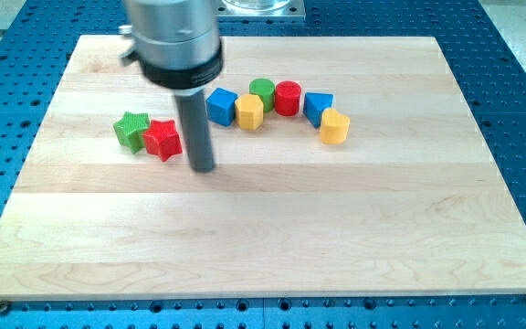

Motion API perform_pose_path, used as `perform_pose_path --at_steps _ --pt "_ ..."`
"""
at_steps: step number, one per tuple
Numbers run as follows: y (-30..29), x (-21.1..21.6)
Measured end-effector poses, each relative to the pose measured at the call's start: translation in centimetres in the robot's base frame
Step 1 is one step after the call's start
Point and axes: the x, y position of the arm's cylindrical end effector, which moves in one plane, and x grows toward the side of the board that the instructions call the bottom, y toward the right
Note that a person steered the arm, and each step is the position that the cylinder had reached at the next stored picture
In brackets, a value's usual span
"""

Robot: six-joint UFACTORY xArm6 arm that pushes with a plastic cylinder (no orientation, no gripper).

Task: Push the red star to the bottom left of the board

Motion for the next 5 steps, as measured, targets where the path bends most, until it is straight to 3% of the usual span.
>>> perform_pose_path --at_steps 1,2,3,5 --pt "-2.0 -5.1" --pt "-7.9 -2.9" --pt "-10.7 4.0" --pt "-12.0 9.0"
